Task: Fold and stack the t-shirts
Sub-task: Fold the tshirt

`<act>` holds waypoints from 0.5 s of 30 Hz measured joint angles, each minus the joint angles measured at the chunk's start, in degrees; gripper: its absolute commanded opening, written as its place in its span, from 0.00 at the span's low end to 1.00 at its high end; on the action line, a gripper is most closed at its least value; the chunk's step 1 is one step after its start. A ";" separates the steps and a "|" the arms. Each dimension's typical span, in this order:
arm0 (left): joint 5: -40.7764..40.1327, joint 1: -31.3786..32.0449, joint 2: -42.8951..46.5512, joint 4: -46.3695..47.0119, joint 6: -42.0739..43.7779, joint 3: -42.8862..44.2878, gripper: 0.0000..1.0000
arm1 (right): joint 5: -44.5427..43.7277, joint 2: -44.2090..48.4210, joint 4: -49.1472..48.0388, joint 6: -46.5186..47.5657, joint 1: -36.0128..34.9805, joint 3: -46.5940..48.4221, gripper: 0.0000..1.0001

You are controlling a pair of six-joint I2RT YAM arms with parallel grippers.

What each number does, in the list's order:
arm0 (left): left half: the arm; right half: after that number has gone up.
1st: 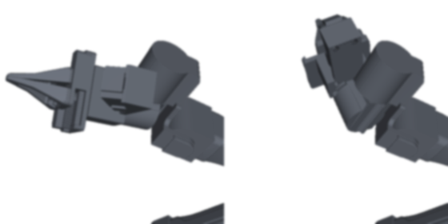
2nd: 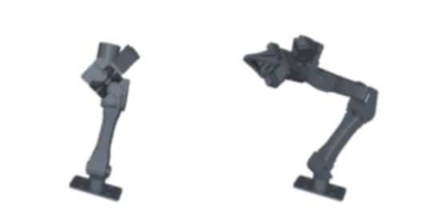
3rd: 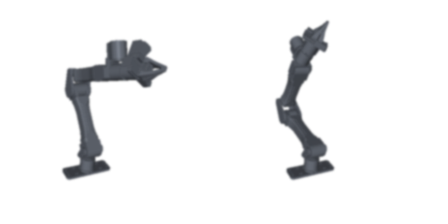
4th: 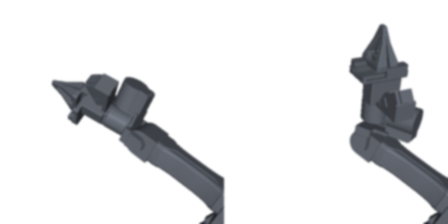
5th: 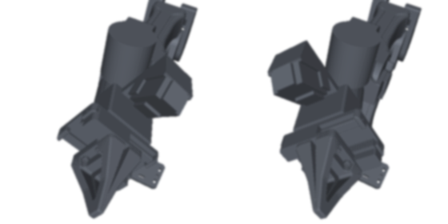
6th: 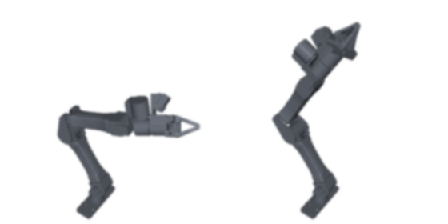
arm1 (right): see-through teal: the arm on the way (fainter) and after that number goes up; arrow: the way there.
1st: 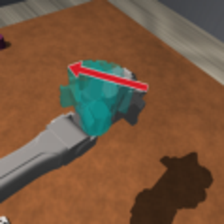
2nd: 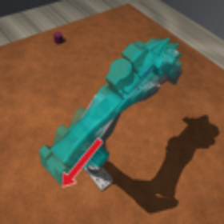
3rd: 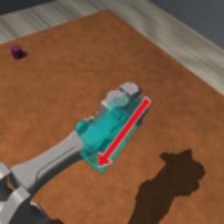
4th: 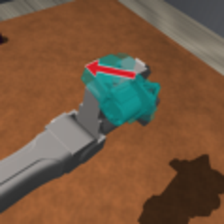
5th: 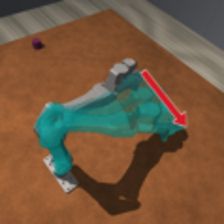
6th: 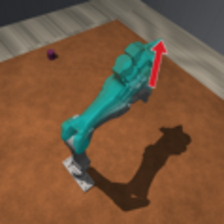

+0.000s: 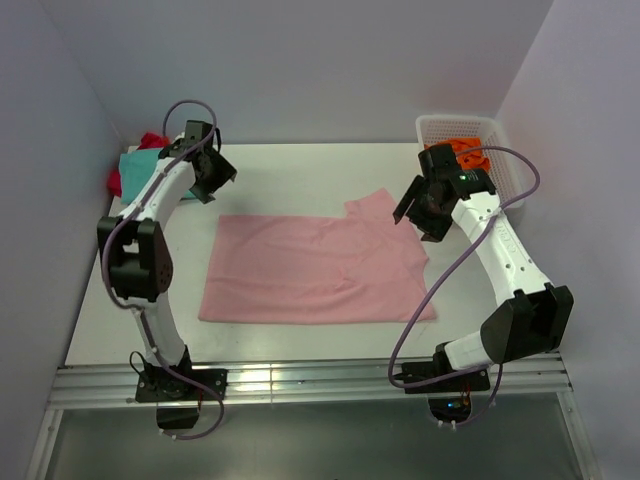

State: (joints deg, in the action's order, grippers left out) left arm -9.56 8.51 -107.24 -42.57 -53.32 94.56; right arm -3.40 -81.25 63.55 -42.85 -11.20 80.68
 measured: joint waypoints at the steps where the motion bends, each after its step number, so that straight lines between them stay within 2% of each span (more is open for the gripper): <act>1: -0.02 -0.17 -3.23 -0.31 0.02 2.56 0.71 | -0.02 0.00 0.07 0.17 0.00 0.00 0.76; 6: -0.85 -0.57 -11.47 -3.48 -2.12 8.72 0.69 | -0.48 0.00 0.33 1.25 0.00 -0.68 0.76; 15: -1.46 -0.57 -13.07 -6.45 -9.73 6.14 0.68 | -0.66 -0.17 0.57 2.60 1.01 -1.97 0.76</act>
State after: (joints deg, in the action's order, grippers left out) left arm -11.03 7.94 -120.31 -49.01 -63.05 100.71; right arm -4.05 -81.43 64.12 -40.25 -10.20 78.72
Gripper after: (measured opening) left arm 0.688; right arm 0.758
